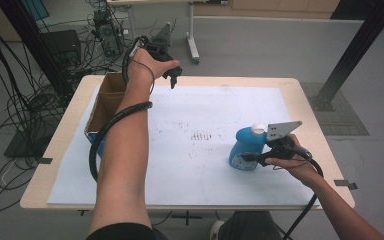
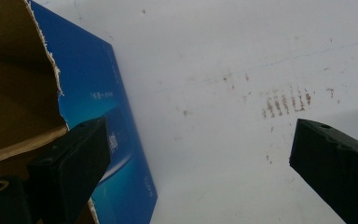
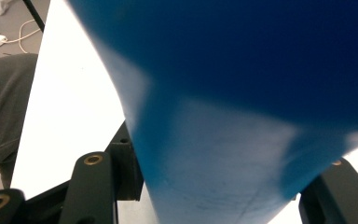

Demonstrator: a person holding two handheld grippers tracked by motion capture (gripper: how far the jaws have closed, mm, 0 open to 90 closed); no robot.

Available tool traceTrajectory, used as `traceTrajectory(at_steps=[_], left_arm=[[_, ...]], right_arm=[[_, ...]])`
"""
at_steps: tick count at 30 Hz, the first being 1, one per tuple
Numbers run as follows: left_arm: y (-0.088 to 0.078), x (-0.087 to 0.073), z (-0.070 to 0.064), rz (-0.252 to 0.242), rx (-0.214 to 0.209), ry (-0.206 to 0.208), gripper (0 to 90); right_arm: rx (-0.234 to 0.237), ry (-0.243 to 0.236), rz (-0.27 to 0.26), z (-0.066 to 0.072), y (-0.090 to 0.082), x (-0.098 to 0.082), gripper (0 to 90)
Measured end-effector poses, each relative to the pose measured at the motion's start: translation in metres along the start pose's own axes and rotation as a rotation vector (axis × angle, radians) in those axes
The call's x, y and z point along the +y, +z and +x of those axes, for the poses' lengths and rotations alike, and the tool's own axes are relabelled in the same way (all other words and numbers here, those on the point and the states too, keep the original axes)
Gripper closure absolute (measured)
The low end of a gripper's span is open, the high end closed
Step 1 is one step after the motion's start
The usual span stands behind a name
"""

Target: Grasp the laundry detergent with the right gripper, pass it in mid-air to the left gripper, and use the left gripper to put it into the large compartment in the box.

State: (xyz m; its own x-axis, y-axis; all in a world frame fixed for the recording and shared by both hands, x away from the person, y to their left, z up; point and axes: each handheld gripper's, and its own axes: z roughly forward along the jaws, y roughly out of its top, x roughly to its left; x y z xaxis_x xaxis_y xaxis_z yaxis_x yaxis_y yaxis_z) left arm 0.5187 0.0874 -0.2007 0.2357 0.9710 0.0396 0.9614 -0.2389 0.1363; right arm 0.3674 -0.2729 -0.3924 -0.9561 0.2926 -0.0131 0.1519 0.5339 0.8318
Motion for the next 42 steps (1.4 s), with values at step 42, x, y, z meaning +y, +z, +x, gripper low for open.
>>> traceTrajectory(at_steps=[42], left_arm=[[-0.0011,0.0025,-0.0031,0.003,0.002,0.022,5.8]], right_arm=[[0.002,0.003,0.007,-0.0001,-0.0001,0.0012,43.3]])
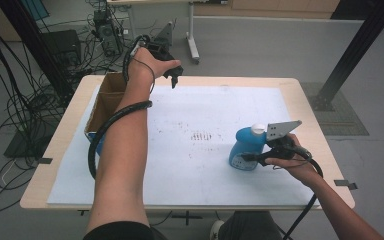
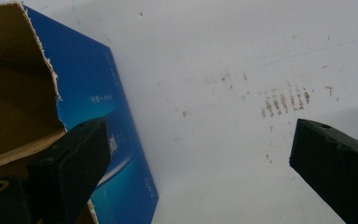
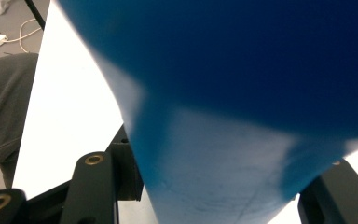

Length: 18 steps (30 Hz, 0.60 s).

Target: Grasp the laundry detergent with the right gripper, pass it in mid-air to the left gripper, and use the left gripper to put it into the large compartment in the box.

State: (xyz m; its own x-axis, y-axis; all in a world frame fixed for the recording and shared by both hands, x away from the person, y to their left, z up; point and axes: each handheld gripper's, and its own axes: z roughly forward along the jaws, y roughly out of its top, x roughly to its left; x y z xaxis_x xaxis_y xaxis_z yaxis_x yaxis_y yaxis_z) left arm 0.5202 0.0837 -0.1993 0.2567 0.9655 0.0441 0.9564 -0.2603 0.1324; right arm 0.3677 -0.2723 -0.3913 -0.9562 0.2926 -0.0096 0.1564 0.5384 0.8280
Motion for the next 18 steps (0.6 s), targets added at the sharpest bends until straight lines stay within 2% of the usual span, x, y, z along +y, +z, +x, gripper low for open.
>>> traceTrajectory(at_steps=[18], left_arm=[[0.0019,0.0005,-0.0002,0.004,0.002,0.015,5.8]], right_arm=[[-0.012,-0.009,0.018,0.0032,0.0003,0.0031,43.3]])
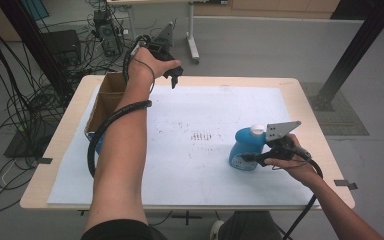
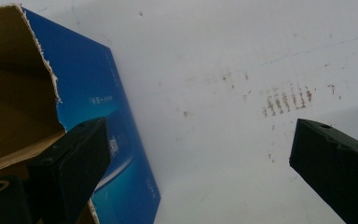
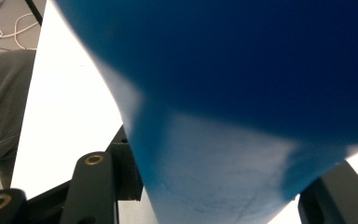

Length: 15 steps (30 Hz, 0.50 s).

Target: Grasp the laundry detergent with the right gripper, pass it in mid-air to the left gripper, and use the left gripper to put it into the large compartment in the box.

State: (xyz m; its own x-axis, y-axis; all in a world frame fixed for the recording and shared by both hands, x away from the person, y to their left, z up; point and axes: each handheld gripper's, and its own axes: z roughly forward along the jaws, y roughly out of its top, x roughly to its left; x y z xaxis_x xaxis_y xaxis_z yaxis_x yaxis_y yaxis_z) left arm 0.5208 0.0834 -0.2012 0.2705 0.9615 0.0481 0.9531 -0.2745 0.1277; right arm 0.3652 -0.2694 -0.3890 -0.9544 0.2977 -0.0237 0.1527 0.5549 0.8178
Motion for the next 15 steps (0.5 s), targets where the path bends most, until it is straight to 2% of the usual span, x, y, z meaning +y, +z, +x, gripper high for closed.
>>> traceTrajectory(at_steps=[8,15], left_arm=[[-0.0024,-0.0028,0.0003,-0.001,-0.002,0.021,6.1],[-0.0074,-0.0066,0.0013,-0.003,-0.004,0.059,6.0]], right_arm=[[-0.005,0.015,0.021,0.0003,0.0006,0.0038,43.5],[-0.008,0.04,0.032,-0.0005,0.0014,0.0069,43.5]])
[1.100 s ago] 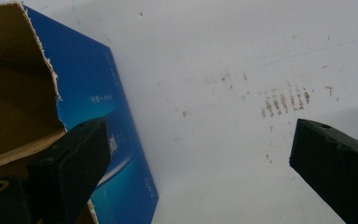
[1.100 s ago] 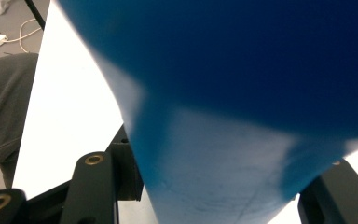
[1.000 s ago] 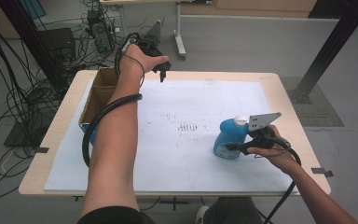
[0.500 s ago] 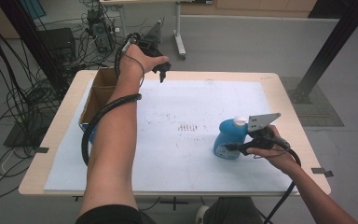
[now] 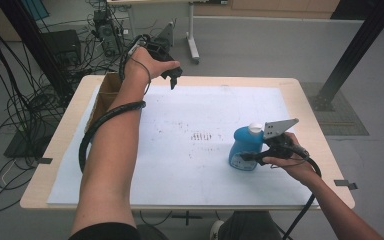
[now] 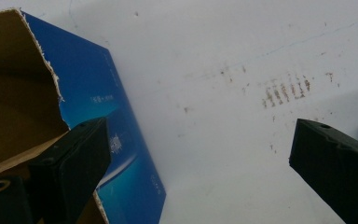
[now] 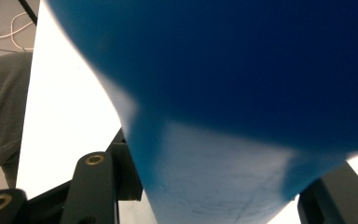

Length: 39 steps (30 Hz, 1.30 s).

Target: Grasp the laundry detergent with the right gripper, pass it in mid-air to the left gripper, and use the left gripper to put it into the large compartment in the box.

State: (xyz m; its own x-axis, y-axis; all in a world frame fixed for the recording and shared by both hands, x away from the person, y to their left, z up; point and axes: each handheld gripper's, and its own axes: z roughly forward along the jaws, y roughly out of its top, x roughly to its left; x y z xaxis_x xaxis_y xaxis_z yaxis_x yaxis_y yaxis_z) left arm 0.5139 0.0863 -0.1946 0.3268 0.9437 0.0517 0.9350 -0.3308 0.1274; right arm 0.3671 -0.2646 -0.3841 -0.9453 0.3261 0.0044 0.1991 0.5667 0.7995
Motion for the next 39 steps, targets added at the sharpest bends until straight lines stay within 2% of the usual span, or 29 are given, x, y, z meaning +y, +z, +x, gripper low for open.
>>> traceTrajectory(at_steps=[6,10,13,22,23,25,26,28,29,31,34,36,39], left_arm=[[-0.007,-0.003,0.003,-0.008,-0.019,0.034,6.1],[-0.014,-0.005,0.002,-0.012,-0.024,0.079,6.1],[-0.02,-0.006,0.001,-0.016,-0.028,0.117,6.1],[-0.048,-0.015,-0.005,-0.019,-0.065,0.272,6.3],[-0.053,-0.016,-0.005,-0.007,-0.061,0.306,6.3],[-0.059,-0.018,-0.005,-0.013,-0.051,0.347,6.3],[-0.062,-0.019,-0.006,-0.015,-0.041,0.37,6.3],[-0.068,-0.023,-0.008,-0.043,0.0,0.442,8.1],[-0.07,-0.025,-0.009,-0.057,-0.007,0.459,9.7],[-0.075,-0.028,-0.01,-0.086,-0.021,0.477,9.2],[-0.079,-0.03,-0.011,-0.105,-0.037,0.509,8.1],[-0.081,-0.031,-0.011,-0.103,-0.05,0.522,7.9],[-0.084,-0.033,-0.013,-0.101,-0.04,0.553,7.5]], right_arm=[[-0.004,0.045,0.0,-0.004,-0.005,0.01,43.6],[-0.011,0.108,0.01,-0.011,-0.012,0.024,43.6],[-0.029,0.134,0.012,-0.016,-0.017,0.039,43.6],[-0.024,0.198,0.036,-0.039,-0.023,0.091,43.7],[-0.02,0.205,0.036,-0.041,-0.023,0.095,43.8],[-0.007,0.22,0.039,-0.048,-0.022,0.109,43.8],[-0.005,0.217,0.046,-0.05,-0.021,0.116,43.7],[-0.005,0.199,0.062,-0.054,-0.017,0.131,43.6],[-0.001,0.187,0.069,-0.056,-0.015,0.138,43.6],[0.002,0.16,0.08,-0.06,-0.011,0.15,43.6],[0.012,0.125,0.095,-0.064,-0.001,0.172,43.6],[0.022,0.106,0.1,-0.065,0.006,0.182,43.6],[0.044,0.078,0.097,-0.065,0.019,0.198,43.6]])
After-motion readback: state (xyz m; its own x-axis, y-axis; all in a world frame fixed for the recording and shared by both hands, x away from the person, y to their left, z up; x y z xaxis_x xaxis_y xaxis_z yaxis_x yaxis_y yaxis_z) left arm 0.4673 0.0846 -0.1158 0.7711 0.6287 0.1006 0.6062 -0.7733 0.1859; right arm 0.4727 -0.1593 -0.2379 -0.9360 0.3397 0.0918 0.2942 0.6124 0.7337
